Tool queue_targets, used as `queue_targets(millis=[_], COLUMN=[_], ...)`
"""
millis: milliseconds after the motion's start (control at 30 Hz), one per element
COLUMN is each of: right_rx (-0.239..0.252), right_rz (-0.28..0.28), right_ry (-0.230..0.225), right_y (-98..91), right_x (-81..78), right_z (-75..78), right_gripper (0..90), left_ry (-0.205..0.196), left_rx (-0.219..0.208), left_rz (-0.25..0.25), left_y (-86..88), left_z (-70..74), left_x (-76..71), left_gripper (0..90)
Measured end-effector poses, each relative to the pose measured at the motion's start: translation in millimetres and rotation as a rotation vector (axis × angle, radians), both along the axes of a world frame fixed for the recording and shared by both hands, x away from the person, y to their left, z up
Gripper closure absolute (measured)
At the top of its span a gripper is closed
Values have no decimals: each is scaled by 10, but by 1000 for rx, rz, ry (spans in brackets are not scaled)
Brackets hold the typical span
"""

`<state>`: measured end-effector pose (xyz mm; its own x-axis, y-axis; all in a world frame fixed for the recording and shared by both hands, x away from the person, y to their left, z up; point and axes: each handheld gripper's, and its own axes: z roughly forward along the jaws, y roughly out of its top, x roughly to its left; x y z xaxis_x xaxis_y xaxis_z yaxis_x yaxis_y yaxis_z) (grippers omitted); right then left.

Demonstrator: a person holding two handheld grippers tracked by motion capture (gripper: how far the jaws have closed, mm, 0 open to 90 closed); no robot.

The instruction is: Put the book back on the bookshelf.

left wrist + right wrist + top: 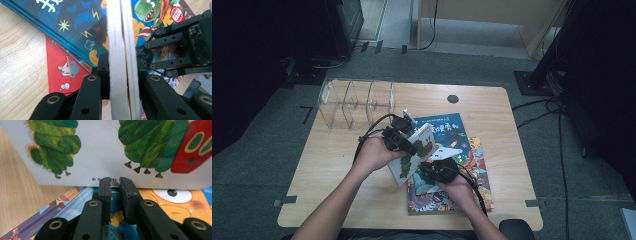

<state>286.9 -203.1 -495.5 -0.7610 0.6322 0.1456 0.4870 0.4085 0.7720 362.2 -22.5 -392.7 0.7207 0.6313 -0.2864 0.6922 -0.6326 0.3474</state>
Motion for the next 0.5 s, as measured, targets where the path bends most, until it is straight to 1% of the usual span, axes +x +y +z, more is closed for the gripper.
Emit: queue_targets(millis=[33,67,200,433,500], right_rx=[0,-2,-5,-11,-11], right_rz=[0,2,-1,-11,-11], right_ry=[0,-6,-10,-19,-23], right_y=[0,4,-8,-19,-19], right_x=[0,-4,6,7,7], right_z=[0,0,2,4,3], right_gripper=[790,767,736,670,656], left_ry=[-1,-7,-17,-38,-51], left_rx=[-5,0,6,6,3], left_rz=[-4,-10,-15,-8,1], left_y=[4,9,30,90,134], left_z=[3,13,23,66,100], left_x=[-2,-11,-14,-11,-7], left_gripper=[765,770,770,770,770])
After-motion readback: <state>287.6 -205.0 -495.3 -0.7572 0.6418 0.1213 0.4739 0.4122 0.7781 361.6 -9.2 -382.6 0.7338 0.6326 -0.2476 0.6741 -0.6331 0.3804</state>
